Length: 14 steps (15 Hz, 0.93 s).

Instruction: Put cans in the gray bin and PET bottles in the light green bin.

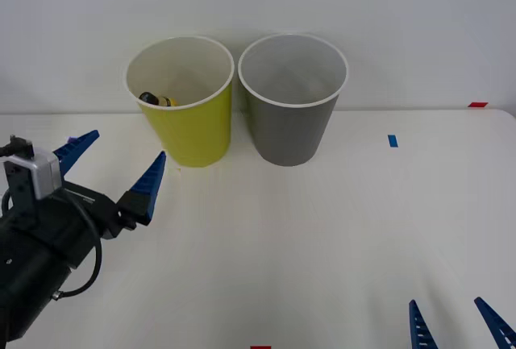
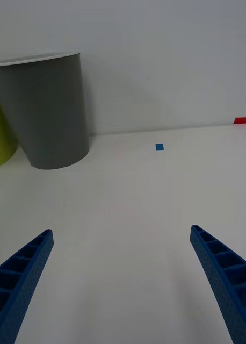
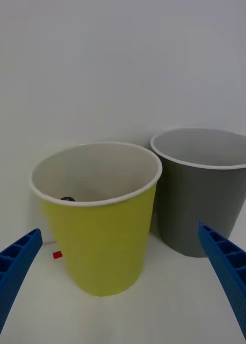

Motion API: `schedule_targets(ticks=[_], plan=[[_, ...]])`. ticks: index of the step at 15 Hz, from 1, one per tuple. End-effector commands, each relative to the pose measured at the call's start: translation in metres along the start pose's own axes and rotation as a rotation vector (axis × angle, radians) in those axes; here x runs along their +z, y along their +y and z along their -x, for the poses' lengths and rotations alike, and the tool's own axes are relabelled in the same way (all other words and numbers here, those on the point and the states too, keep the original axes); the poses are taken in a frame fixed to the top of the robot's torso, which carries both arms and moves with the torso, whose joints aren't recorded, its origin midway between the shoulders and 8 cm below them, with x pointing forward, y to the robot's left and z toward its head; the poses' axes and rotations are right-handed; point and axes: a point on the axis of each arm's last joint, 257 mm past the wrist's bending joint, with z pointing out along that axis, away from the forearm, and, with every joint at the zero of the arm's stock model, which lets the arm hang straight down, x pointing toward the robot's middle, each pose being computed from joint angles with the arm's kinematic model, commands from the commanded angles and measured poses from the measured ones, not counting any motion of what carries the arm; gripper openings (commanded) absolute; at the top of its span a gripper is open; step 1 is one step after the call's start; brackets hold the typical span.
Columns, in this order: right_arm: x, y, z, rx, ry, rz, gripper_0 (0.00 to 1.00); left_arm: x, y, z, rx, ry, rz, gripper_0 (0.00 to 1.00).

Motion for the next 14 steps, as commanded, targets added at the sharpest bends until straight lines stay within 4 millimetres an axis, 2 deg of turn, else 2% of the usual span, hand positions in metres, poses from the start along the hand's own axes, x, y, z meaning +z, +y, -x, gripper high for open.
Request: schedule_targets(ticks=[1, 3, 7, 11, 14], plan=[[0.0, 0.0, 0.0, 0.0, 0.0, 0.0, 0.88, -0.012, -0.005, -0.013, 0.0, 0.013, -0.001, 1.0], [0.0, 0.0, 0.0, 0.0, 0.0, 0.0, 0.88, -0.016, -0.003, -0.018, 0.006, 0.003, 0.003, 1.0], [0.0, 0.0, 0.0, 0.0, 0.0, 0.0, 0.88, -0.018, 0.002, -0.053, -0.002, -0.063, 0.021, 1.0], [0.0, 0.0, 0.0, 0.0, 0.0, 0.0, 0.88, -0.039, 0.013, -0.077, 0.066, -0.106, 0.06, 1.0], [0.0, 0.0, 0.0, 0.0, 0.0, 0.0, 0.88, -0.056, 0.018, -0.094, 0.049, -0.08, 0.087, 1.0]])
